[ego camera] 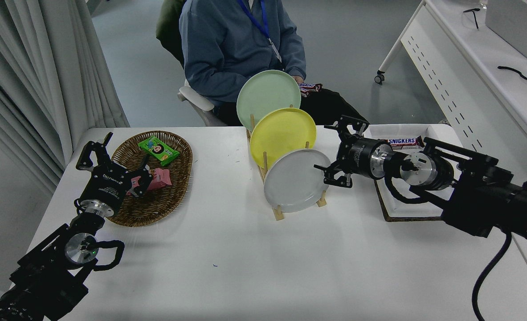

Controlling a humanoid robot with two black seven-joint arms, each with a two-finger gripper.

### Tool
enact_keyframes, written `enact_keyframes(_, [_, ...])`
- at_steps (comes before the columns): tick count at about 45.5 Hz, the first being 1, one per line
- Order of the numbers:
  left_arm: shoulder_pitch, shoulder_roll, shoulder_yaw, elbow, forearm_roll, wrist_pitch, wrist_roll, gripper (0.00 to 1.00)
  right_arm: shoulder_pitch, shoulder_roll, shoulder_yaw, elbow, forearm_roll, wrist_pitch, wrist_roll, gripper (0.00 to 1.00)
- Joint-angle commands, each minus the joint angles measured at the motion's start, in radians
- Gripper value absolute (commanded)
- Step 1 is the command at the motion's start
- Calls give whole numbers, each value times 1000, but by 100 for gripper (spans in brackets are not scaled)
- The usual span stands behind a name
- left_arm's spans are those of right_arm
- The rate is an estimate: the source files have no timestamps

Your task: Place the plate on the table

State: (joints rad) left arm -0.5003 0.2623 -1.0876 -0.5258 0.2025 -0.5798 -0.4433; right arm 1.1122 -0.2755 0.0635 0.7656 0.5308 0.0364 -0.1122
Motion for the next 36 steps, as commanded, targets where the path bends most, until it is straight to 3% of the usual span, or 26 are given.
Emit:
enact_keyframes(1, [0, 0, 0, 0, 0, 0, 0, 100, 6, 64, -1, -88, 9, 0, -3, 96])
enact_keyframes(5, [0, 0, 0, 1, 0, 0, 0, 100, 6, 76, 1, -88, 9, -1, -3, 89])
enact_keyframes(15, [0, 0, 0, 0, 0, 0, 0, 100, 9, 85, 5, -88, 11, -1, -47, 54])
enact_keyframes(33, [0, 0, 0, 0, 0, 0, 0, 100, 23, 104, 42, -84, 37, -3, -144, 52])
enact_keyframes(36, [0, 0, 0, 0, 0, 0, 0, 100, 23, 102, 45, -83, 41, -3, -156, 47])
